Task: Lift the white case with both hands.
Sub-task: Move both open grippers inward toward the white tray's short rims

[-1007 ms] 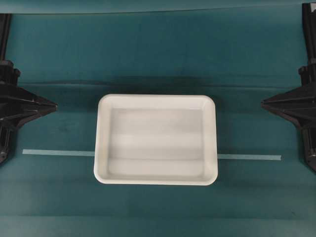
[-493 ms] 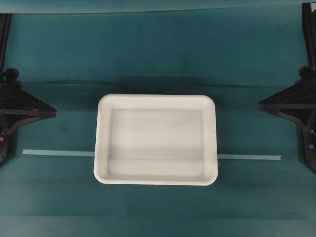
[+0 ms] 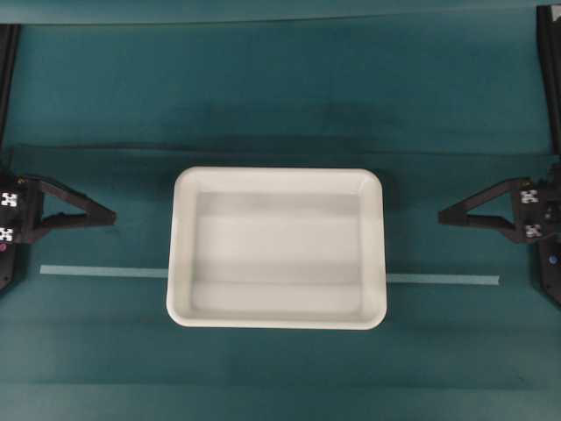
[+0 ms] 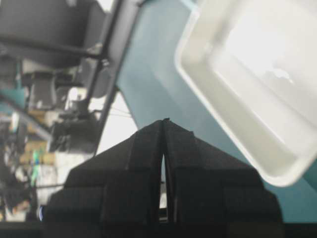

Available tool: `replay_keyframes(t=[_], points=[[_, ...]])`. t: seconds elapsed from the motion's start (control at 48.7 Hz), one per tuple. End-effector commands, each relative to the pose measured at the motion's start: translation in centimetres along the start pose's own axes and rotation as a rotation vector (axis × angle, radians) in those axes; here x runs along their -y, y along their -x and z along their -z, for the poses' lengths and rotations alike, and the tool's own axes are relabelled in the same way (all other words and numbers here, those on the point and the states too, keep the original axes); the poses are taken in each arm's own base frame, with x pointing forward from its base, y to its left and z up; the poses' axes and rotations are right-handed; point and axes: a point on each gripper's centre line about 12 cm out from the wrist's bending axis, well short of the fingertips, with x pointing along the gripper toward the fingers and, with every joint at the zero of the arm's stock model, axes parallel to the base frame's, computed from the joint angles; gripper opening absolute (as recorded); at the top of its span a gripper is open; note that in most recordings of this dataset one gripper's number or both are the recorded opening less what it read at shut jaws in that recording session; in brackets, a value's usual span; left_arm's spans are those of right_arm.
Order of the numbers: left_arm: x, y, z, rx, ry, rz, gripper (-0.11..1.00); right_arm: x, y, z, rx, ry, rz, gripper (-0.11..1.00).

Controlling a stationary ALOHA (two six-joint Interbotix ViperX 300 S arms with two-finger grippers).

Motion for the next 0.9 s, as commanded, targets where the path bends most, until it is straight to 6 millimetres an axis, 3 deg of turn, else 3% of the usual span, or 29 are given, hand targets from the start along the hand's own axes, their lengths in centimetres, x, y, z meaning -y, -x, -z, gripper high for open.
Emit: replay_keyframes(t=[0.0,0.288,0.431,0.534,0.74,0.822,0.883], points=[[0.1,-0.7,-0.2,-0.003,0.016,-0.019,-0.03,0.9,-0.9,-0.1,0.002,-0.063,0.048,0.0],[-1.1,-1.7,0.1,-0.002,0.051,-0.046,-0.03,3.0,-2.5,0.2,0.007,-0.176,0.11,0.0],[-2.2,-2.1,0.7,-0.022,0.08,-0.085,0.06,3.5,-3.2,0.3,0.004,-0.204,0.136,0.11],[-3.0,-2.3,1.1,-0.033,0.096,-0.112,0.25,3.8,-3.6,0.5,-0.002,-0.213,0.159,0.32],[-4.7,-2.7,1.8,-0.056,0.116,-0.179,0.84,4.3,-4.0,0.6,-0.009,-0.19,0.185,0.85],[-5.6,-2.9,2.2,-0.067,0.118,-0.208,0.98,4.7,-3.9,1.0,-0.02,-0.181,0.198,0.94],[-6.3,-3.1,2.5,-0.074,0.118,-0.226,0.97,5.2,-4.0,1.3,-0.028,-0.185,0.209,0.93]])
